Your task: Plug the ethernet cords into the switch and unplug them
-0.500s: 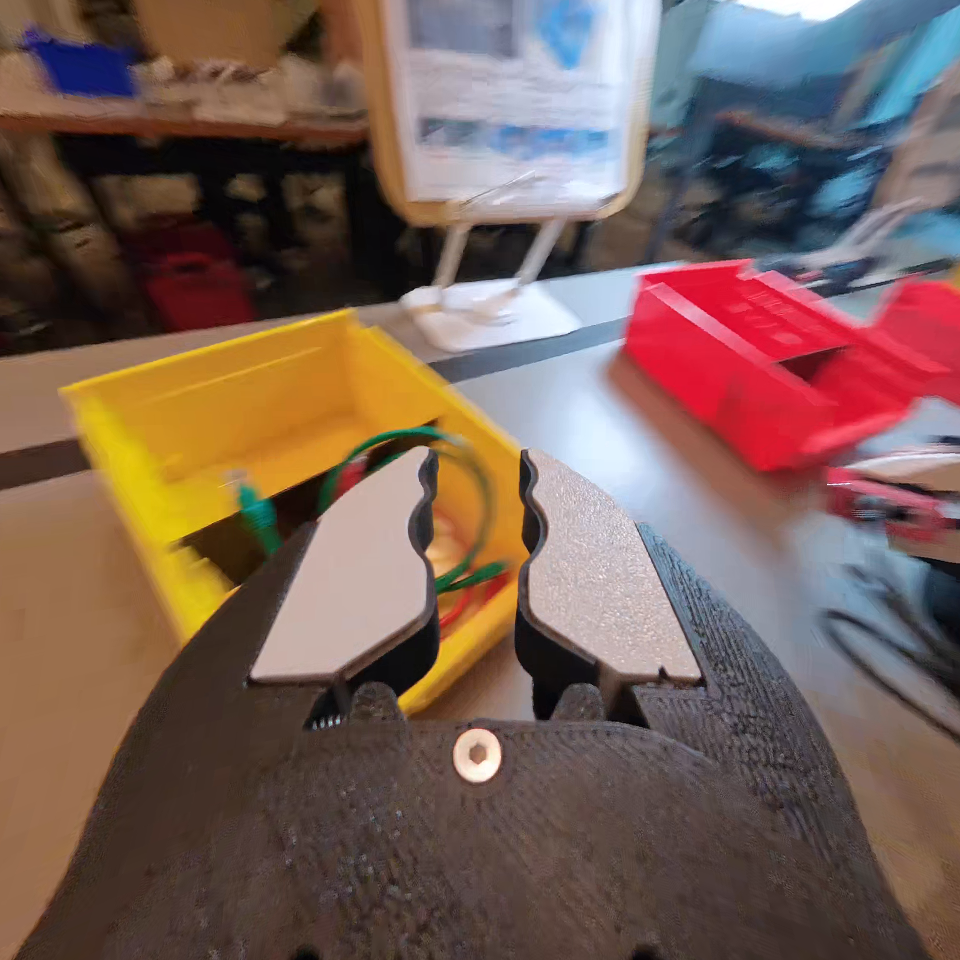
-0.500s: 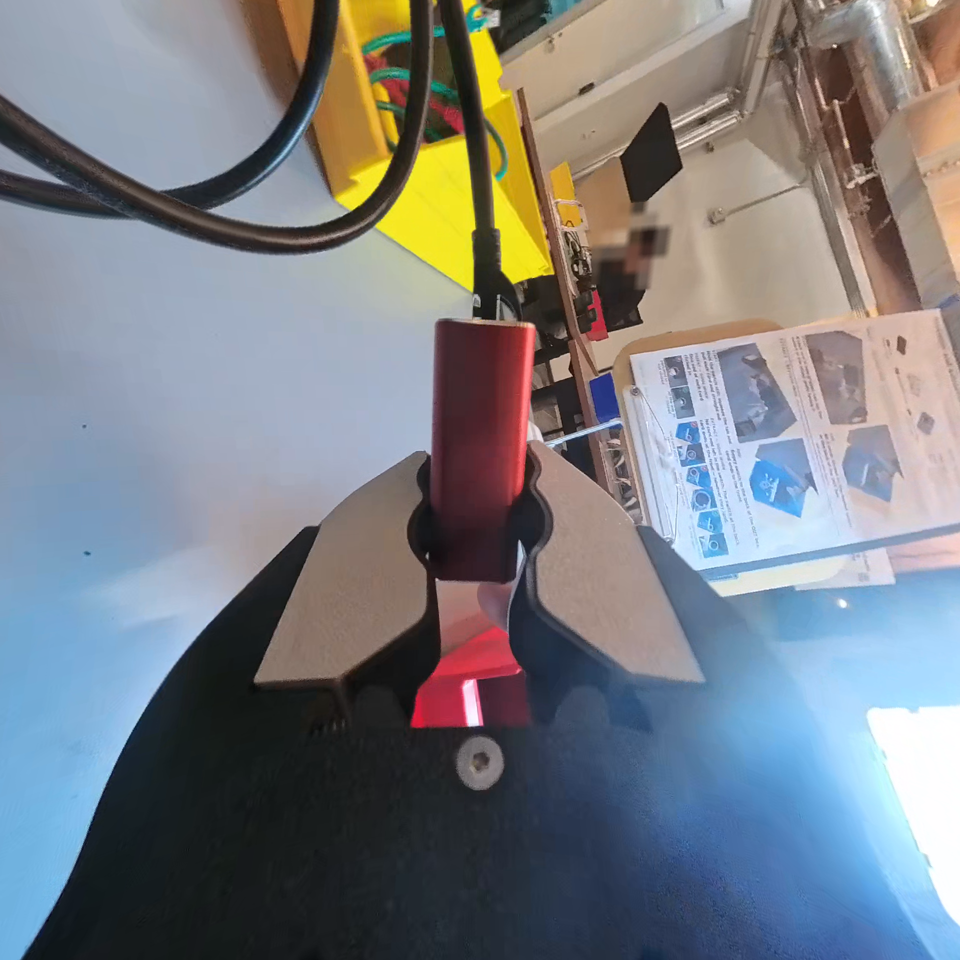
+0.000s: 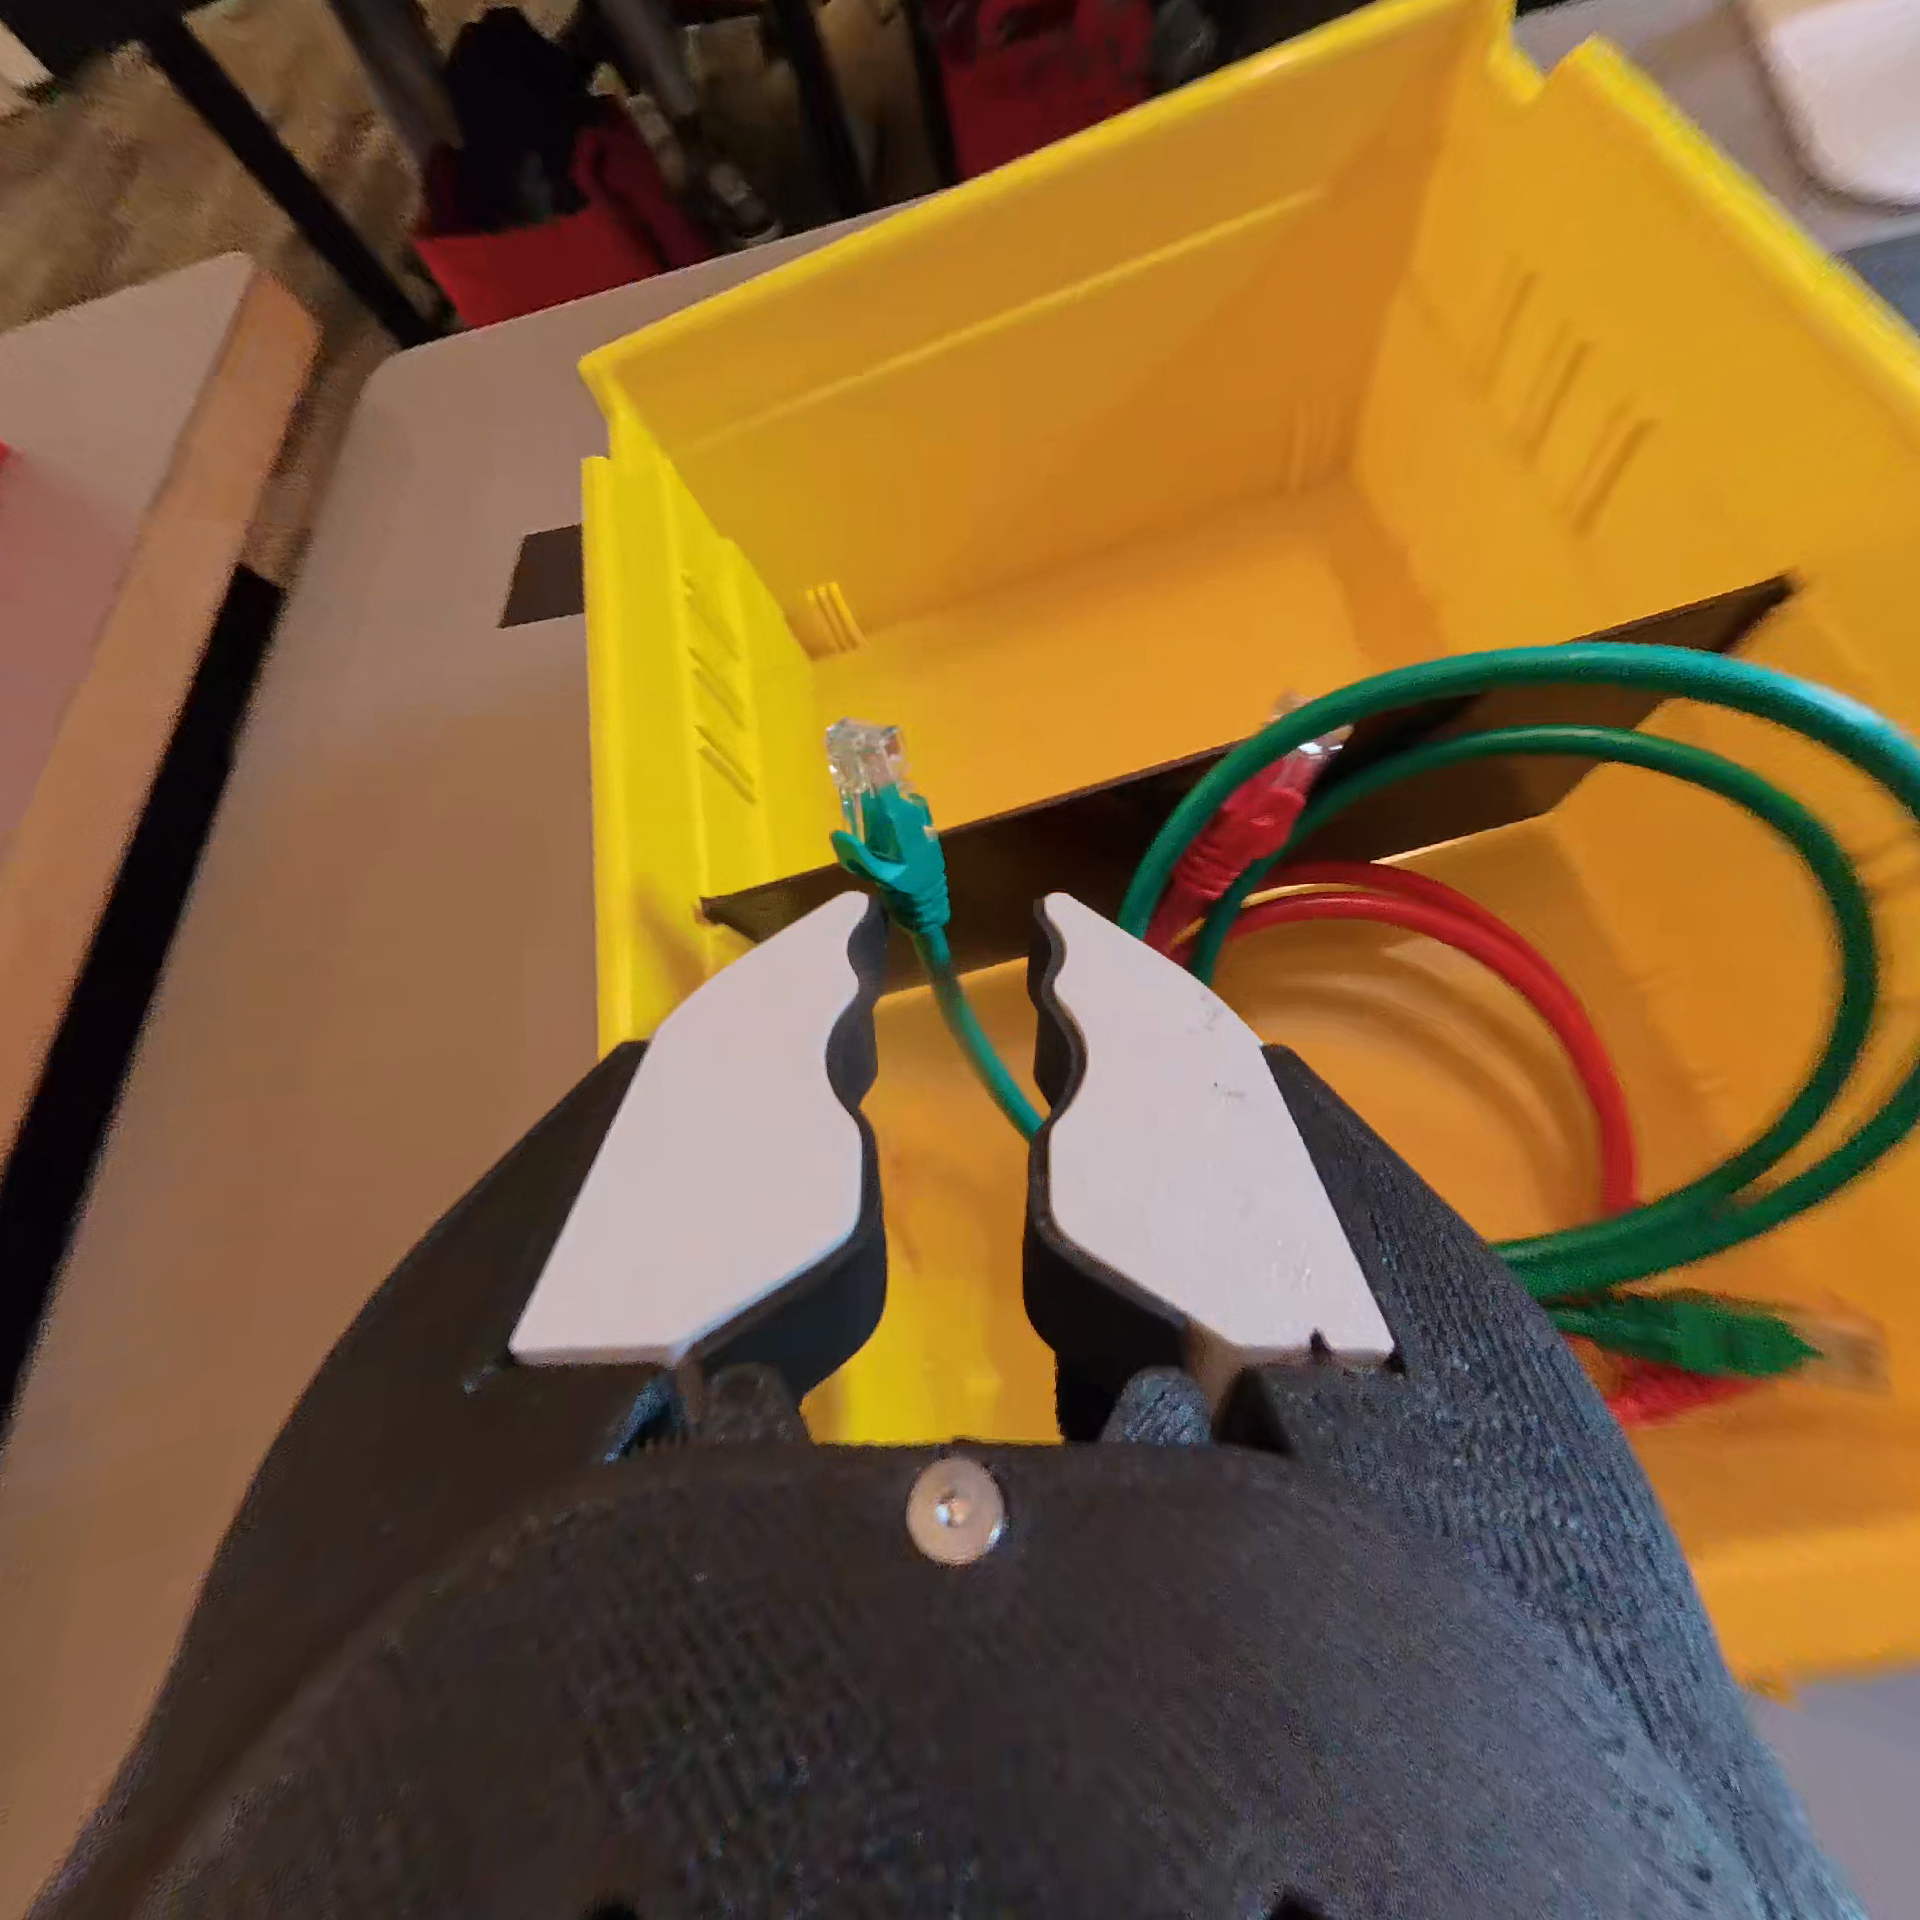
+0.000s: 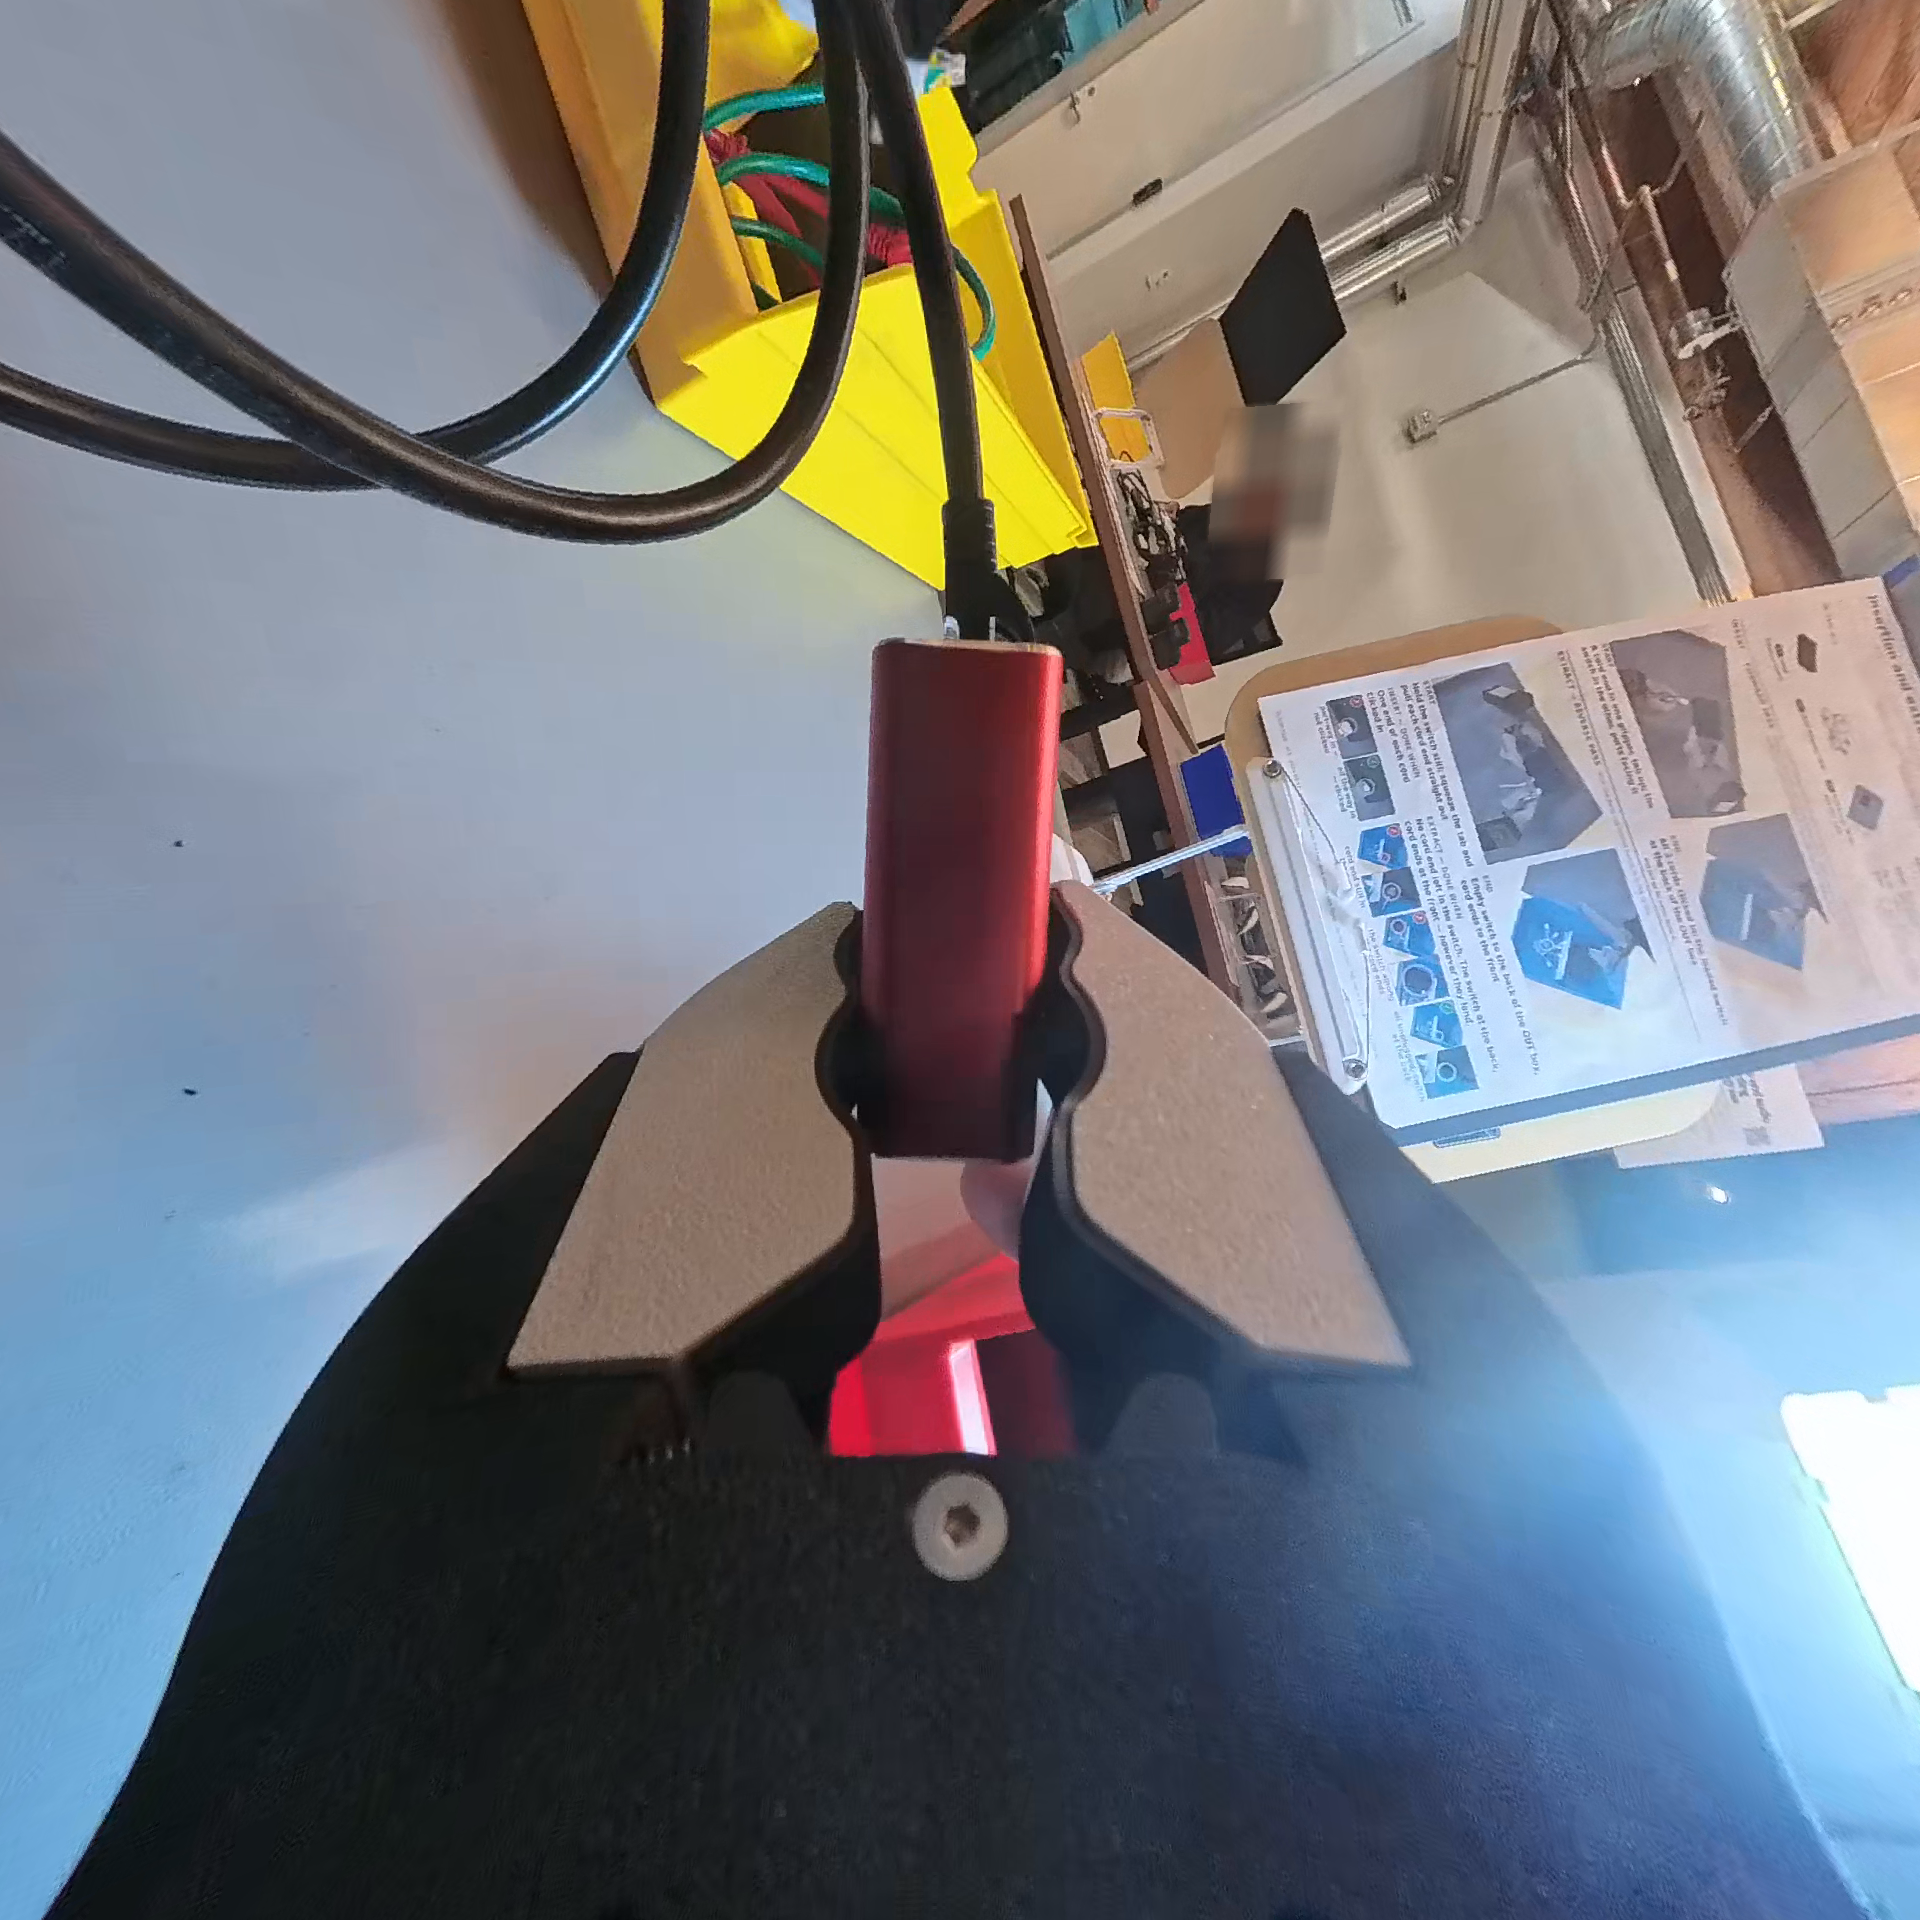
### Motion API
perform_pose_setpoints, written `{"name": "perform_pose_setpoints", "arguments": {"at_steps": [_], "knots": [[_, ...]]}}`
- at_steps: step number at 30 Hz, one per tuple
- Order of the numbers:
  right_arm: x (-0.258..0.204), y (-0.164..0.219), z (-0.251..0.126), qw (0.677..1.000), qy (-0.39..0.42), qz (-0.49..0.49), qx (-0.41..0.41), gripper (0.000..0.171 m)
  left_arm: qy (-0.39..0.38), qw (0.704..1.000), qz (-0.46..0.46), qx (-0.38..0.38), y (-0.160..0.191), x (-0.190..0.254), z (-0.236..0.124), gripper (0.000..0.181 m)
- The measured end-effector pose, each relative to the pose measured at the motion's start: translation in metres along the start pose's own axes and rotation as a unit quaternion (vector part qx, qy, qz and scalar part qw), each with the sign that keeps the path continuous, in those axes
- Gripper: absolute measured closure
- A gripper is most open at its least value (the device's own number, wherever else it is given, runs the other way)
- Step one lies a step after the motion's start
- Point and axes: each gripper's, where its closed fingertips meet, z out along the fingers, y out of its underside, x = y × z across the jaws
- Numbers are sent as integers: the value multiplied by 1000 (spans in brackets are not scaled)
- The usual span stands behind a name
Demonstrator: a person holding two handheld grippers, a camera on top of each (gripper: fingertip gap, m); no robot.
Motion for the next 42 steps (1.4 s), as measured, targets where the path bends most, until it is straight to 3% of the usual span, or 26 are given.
{"name": "perform_pose_setpoints", "arguments": {"at_steps": [5, 8, 15, 18, 21, 23, 28, 30, 33, 39, 42], "knots": [[3, -3, -2, 1000, 5, 6, 8, 142, -53, 998, 29, 6, -3, -6, 9, 170], [4, -3, -3, 1000, 7, 8, 9, 142, -42, 997, 55, 40, -21, -5, -13, 171], [16, 0, -5, 999, 24, 23, 12, 142, -67, 970, 165, 167, -117, -35, -162, 170], [21, 1, -8, 999, 33, 26, 11, 142, -33, 950, 257, 173, -135, -27, -219, 170], [25, 1, -10, 999, 40, 25, 9, 142, 84, 920, 364, 123, -109, 17, -243, 170], [28, 2, -11, 999, 46, 24, 9, 142, 186, 884, 422, 78, -70, 61, -244, 170], [25, 6, -16, 999, 41, -15, 15, 143, 375, 786, 491, -27, 54, 166, -203, 170], [17, 8, -17, 999, 26, -41, 17, 143, 411, 772, 483, -39, 83, 198, -185, 170], [1, 14, -16, 997, 4, -76, 6, 143, 455, 764, 456, -28, 95, 227, -176, 170], [-27, 18, -13, 993, -35, -115, 3, 143, 477, 770, 423, 19, 67, 227, -184, 170], [-34, 13, -9, 992, -45, -117, 10, 142, 514, 761, 395, 26, 73, 236, -189, 167]]}}
